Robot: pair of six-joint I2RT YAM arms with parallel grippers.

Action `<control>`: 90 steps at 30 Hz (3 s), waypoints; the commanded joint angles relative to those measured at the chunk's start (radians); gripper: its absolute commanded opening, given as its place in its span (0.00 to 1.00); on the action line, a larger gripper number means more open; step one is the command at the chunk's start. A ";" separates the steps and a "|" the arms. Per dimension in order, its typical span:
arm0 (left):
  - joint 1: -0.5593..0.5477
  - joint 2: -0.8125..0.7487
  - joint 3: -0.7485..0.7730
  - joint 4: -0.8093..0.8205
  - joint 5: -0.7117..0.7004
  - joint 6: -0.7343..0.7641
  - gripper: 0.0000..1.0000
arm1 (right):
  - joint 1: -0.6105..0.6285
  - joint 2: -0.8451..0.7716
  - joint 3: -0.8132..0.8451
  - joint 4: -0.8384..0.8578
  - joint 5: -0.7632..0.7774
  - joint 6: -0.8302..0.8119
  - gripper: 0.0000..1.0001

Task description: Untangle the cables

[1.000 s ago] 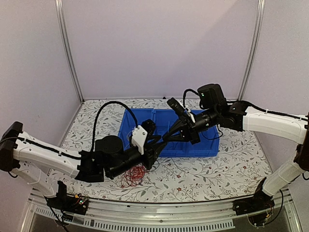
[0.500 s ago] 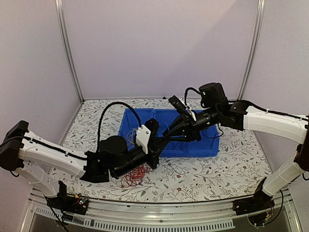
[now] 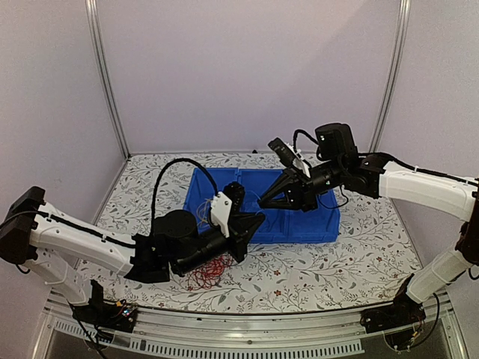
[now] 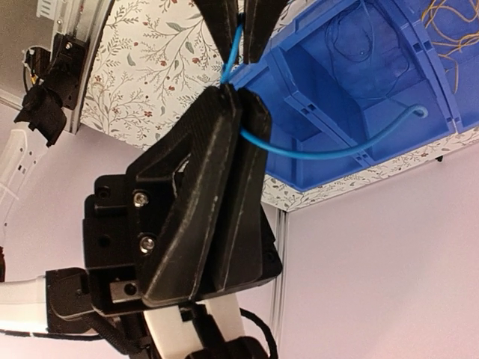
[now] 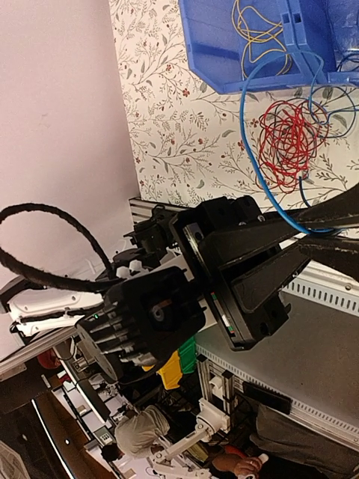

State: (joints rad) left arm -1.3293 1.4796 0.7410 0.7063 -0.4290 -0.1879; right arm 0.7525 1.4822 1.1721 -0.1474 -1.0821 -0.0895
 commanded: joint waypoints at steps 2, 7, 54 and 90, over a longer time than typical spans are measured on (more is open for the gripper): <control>0.011 -0.001 0.000 0.015 0.031 -0.021 0.00 | -0.006 -0.025 0.007 0.053 -0.044 0.048 0.06; 0.011 0.000 0.012 -0.016 0.023 -0.032 0.00 | -0.008 -0.026 0.002 0.072 -0.059 0.066 0.00; 0.174 0.243 0.125 -0.245 -0.011 -0.411 0.44 | -0.031 -0.056 0.010 0.138 -0.130 0.187 0.00; 0.286 0.235 -0.138 -0.106 0.057 -0.715 0.56 | -0.068 -0.012 0.399 -0.167 -0.013 -0.045 0.00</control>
State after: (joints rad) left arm -1.0554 1.7016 0.6189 0.6334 -0.3958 -0.9005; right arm 0.6991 1.4631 1.5009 -0.2707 -1.1316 -0.0692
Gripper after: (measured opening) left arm 0.557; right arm 0.010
